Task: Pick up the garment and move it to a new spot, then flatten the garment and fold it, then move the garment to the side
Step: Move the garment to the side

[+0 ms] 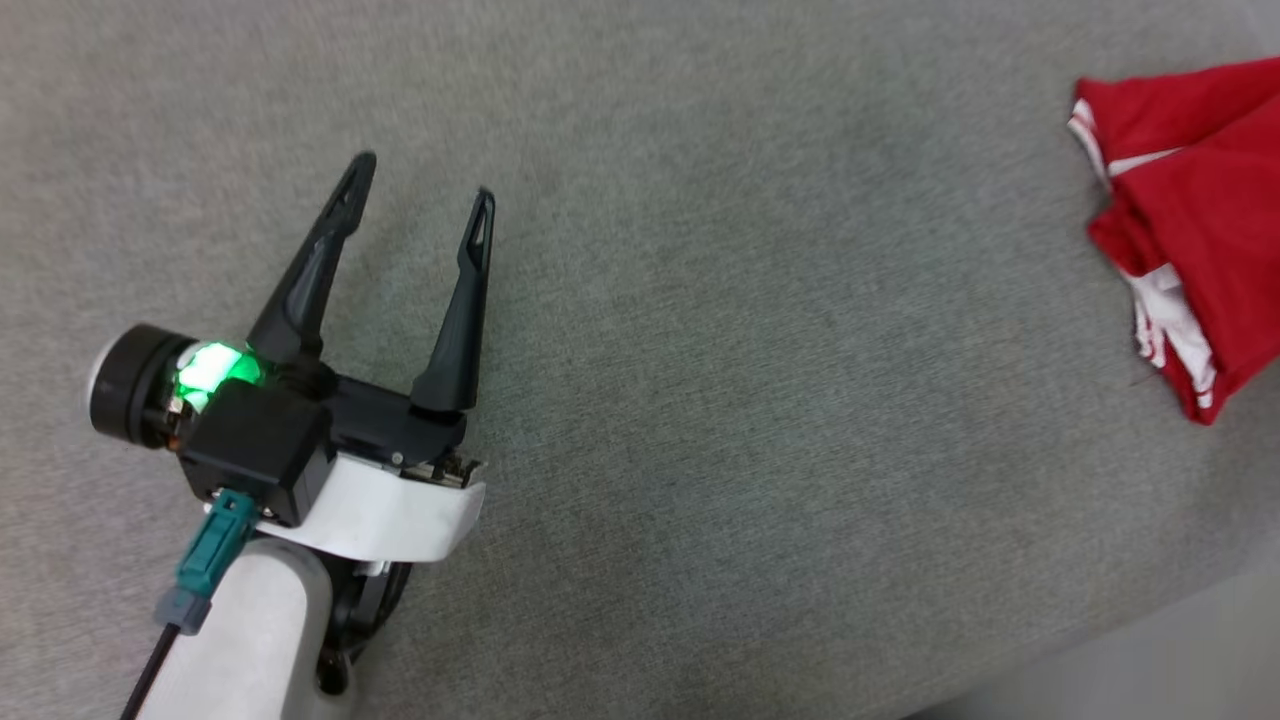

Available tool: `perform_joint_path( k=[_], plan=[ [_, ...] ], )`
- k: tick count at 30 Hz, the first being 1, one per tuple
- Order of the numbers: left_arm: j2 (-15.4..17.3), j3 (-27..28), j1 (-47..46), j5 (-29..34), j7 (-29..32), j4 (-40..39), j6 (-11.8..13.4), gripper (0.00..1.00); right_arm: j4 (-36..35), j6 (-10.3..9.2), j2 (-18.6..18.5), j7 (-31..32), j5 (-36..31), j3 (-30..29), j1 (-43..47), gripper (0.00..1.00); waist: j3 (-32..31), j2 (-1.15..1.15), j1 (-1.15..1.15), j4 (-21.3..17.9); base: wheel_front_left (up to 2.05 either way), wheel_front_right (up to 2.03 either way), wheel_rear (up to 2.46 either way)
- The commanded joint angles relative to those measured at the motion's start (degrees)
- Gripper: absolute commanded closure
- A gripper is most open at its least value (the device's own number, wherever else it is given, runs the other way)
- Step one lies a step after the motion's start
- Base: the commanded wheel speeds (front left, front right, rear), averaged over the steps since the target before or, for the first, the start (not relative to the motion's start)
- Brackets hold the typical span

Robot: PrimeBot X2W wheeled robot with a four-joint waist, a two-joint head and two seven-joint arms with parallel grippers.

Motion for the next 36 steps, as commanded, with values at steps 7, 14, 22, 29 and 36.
perform_joint_path(
  k=[7,14,22,29,36],
  plan=[
    [1.3,-0.5,-3.6,1.0,1.0,-2.0,-0.9,0.00,7.3,-0.04,1.9,-4.3,-2.7,-3.0,-3.5,0.56,7.7,0.00,-0.01,1.4,0.00,0.00,0.00],
    [0.9,-1.0,-3.8,0.4,0.4,-0.6,-0.7,0.00,13.6,-0.04,1.5,-10.3,-6.6,-7.1,-3.6,0.00,6.0,0.00,-0.01,2.1,0.00,0.00,0.00],
    [-0.7,-1.0,-0.1,-1.6,-2.2,2.7,0.5,0.00,13.7,-0.04,0.6,-16.6,-11.5,-10.0,-0.9,0.00,-2.0,0.00,-0.01,3.2,0.00,0.00,0.00],
    [-2.5,-0.3,5.4,-3.9,-4.5,6.4,2.4,0.00,6.8,-0.04,3.6,-18.9,-11.9,-6.9,6.1,0.00,-10.8,0.00,-0.01,5.0,0.00,0.00,0.00],
    [-3.8,0.8,10.6,-5.9,-5.7,9.4,3.8,0.00,-7.0,-0.04,8.4,-18.5,-9.5,-3.8,18.1,0.00,-17.7,0.00,-0.01,7.7,0.00,0.00,0.00]
  ],
)
